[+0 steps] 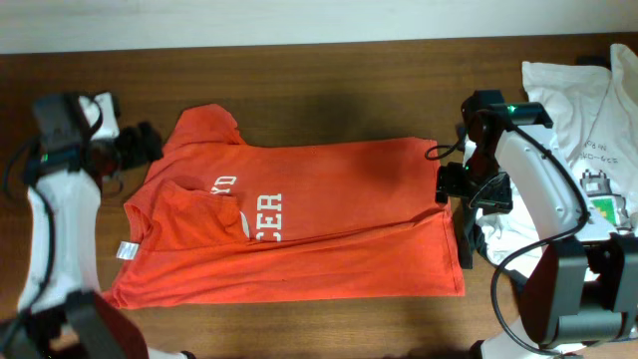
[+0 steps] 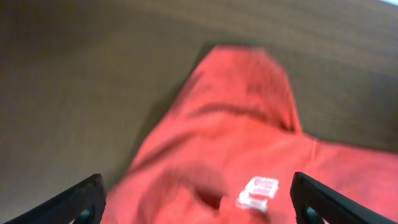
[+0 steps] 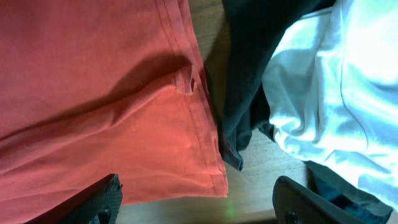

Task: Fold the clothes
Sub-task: 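Raise both grippers and move them to the shirt's top corners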

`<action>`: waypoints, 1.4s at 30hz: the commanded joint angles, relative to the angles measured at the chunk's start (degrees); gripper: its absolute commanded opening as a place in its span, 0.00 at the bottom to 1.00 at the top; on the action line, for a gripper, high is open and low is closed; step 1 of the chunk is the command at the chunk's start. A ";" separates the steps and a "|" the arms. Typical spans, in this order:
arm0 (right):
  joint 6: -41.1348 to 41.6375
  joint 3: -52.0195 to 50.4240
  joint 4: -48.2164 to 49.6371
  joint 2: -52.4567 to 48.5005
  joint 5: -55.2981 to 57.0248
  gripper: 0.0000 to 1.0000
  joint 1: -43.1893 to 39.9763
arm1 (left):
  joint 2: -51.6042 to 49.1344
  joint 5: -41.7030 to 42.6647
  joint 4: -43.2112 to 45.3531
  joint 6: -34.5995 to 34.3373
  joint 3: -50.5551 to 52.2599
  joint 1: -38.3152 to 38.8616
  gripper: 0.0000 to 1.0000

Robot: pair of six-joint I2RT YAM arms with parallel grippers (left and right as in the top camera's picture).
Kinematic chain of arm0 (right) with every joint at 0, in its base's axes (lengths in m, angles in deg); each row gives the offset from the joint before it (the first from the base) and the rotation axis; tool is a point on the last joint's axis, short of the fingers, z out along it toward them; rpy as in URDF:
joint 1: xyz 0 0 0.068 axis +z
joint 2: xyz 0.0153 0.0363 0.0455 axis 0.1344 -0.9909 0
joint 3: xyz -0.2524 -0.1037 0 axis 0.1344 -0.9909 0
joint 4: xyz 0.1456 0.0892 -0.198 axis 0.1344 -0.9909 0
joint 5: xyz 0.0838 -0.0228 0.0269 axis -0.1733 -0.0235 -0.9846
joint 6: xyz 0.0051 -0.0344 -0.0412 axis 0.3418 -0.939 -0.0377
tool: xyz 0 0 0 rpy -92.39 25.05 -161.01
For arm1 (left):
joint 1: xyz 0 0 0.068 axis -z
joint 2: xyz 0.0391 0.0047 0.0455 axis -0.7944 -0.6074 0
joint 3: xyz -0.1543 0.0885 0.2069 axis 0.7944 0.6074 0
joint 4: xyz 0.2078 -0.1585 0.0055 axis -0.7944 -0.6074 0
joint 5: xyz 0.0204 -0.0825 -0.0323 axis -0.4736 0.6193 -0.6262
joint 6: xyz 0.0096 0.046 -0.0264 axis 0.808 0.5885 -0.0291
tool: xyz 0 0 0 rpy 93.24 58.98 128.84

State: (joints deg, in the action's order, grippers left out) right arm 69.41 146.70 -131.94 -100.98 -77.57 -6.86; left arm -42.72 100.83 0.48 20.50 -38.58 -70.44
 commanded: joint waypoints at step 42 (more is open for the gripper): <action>-2.89 0.70 52.30 -23.28 -8.35 0.34 -0.09 | -23.21 3.54 -14.56 5.18 -19.12 6.01 0.00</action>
State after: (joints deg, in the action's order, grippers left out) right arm 65.48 147.45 -78.30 -122.05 -85.40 -6.82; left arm -65.94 104.88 -13.67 26.40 -57.77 -64.04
